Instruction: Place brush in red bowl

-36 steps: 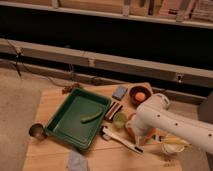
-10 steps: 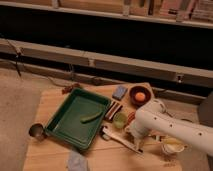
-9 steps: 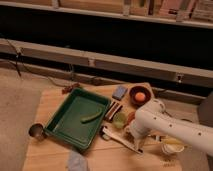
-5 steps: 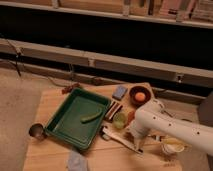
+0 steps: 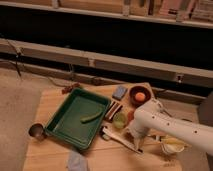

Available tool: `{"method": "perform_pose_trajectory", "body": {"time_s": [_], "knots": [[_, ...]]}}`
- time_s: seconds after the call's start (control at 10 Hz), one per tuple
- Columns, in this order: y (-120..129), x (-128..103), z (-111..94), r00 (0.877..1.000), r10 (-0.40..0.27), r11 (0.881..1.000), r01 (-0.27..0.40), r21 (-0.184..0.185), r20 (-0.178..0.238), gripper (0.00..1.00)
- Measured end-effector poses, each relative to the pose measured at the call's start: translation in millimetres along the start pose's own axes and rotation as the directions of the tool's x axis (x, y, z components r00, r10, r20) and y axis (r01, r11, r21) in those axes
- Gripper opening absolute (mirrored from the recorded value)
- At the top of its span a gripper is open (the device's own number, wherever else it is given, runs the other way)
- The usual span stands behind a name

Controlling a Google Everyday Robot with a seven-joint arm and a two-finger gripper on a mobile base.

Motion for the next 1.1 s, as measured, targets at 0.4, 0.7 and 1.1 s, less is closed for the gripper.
{"method": "perform_pose_trajectory", "body": {"time_s": [0.4, 0.7, 1.1], "knots": [[-5.1, -18.0, -8.7, 0.999, -0.035, 0.999, 0.035, 0.005, -0.011, 0.8], [-17.1, -37.6, -9.2, 0.997, -0.07, 0.997, 0.07, 0.012, -0.016, 0.8], [-16.4, -24.3, 4.6, 0.999, -0.037, 0.999, 0.037, -0.018, 0.008, 0.8]]}}
